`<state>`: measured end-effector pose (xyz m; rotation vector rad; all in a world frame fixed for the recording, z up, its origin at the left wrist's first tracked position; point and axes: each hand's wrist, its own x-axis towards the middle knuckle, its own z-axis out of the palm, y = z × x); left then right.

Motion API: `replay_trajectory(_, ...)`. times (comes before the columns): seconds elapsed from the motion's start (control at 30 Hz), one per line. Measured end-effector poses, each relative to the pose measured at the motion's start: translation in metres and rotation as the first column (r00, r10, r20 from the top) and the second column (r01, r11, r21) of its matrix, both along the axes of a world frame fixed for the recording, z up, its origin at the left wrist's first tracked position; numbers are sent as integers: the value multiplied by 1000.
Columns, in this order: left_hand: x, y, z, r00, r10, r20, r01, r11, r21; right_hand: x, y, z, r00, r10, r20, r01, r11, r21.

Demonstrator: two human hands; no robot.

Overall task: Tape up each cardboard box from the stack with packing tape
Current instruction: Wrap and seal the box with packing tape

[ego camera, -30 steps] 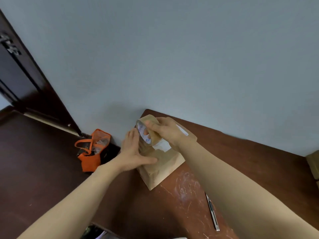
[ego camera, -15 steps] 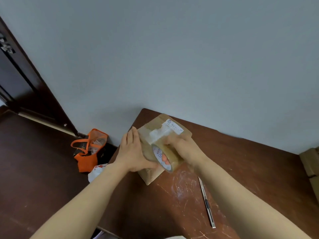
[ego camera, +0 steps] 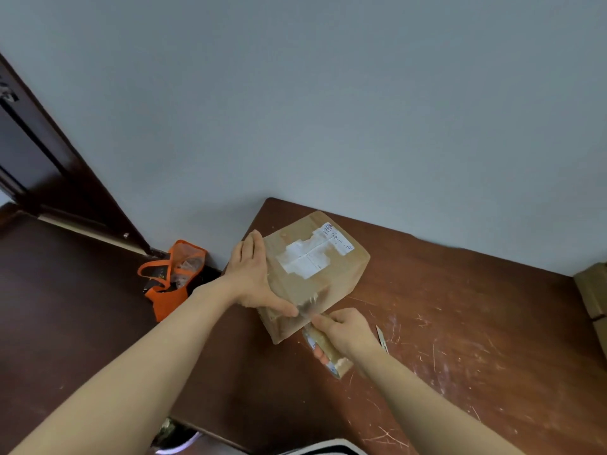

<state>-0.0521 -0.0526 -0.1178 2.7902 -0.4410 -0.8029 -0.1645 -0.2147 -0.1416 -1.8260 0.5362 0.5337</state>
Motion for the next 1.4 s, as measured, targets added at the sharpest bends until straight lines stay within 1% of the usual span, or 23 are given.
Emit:
replay_trajectory(0.1, 8, 1, 8, 995, -23, -96, 33, 994, 100, 10, 8, -9, 1000, 9, 13, -9, 1000, -15)
replay_trajectory(0.17, 14, -5, 14, 995, 26, -91, -14, 992, 121, 14, 10, -11, 1000, 17, 24, -17, 1000, -11)
replay_trajectory(0.23, 14, -21, 13, 994, 84, 71, -88, 994, 61, 16, 11, -11, 1000, 19, 22, -19, 1000, 15)
replay_trajectory(0.3, 6, -40, -1, 956, 59, 288, -68, 997, 24, 15, 11, -11, 1000, 11, 20, -11, 999, 36)
replay_trajectory(0.37, 2, -48, -19, 931, 5, 366, -31, 997, 65, 16, 11, -13, 999, -13, 29, 11, 998, 59)
replay_trajectory(0.47, 0, -48, -28, 947, -21, 321, -6, 997, 83, 17, 10, -15, 999, -8, 38, 5, 998, 59)
replay_trajectory(0.57, -22, -49, -30, 920, -145, 364, 104, 986, 129, 17, 7, -17, 999, 8, 36, -11, 996, 88)
replay_trajectory(0.63, -22, -49, -30, 925, -208, 320, 166, 974, 154, 18, 7, -20, 999, -17, 31, 13, 994, 112)
replay_trajectory(0.7, -14, -41, -21, 954, -207, 215, 177, 973, 147, 19, 8, -20, 999, -20, 27, 16, 993, 119)
replay_trajectory(0.8, 1, -20, -9, 972, -127, 200, 97, 983, 154, 19, 7, -17, 999, 9, 34, -12, 994, 111)
replay_trajectory(0.93, 3, -17, -7, 981, -26, 192, 16, 999, 52, 14, 5, 6, 999, -14, 47, 5, 983, 183)
replay_trajectory(0.97, 8, -18, -3, 987, 3, 161, -6, 1000, 20, 11, 3, 17, 997, -38, 60, 25, 976, 215)
replay_trajectory(1.03, 22, -12, 5, 996, 91, -22, -93, 990, -109, 7, -4, 44, 990, -58, 130, 16, 953, 303)
replay_trajectory(1.07, 28, -6, 6, 974, 145, -174, -181, 961, -209, 8, -8, 57, 982, -34, 185, -30, 943, 331)
replay_trajectory(1.1, 31, -1, 6, 924, 184, -336, -287, 913, -289, 11, -12, 66, 972, 1, 236, -83, 938, 337)
replay_trajectory(1.13, 32, 1, 6, 871, 211, -445, -377, 867, -327, 16, -13, 71, 962, 28, 271, -119, 938, 326)
replay_trajectory(1.17, 33, 3, 0, 857, 241, -455, -421, 837, -349, 24, -11, 72, 962, 34, 272, -124, 940, 319)
replay_trajectory(1.2, 32, 1, -5, 870, 292, -397, -446, 810, -380, 33, -8, 68, 970, 24, 243, -106, 938, 329)
replay_trajectory(1.27, 30, -1, -22, 865, 472, -172, -487, 703, -518, 55, 0, 54, 983, -10, 183, -63, 919, 390)
replay_trajectory(1.3, 24, 0, -25, 834, 539, -116, -488, 622, -612, 64, 4, 48, 984, -19, 177, -54, 916, 398)
replay_trajectory(1.33, 16, 2, -25, 822, 555, -125, -469, 537, -701, 73, 6, 44, 983, -18, 185, -56, 919, 390)
replay_trajectory(1.37, 6, 5, -26, 844, 518, -140, -434, 504, -747, 80, 9, 42, 980, -15, 200, -63, 923, 379)
replay_trajectory(1.4, -8, 9, -28, 894, 424, -147, -388, 564, -729, 83, 10, 41, 977, -13, 211, -67, 928, 366)
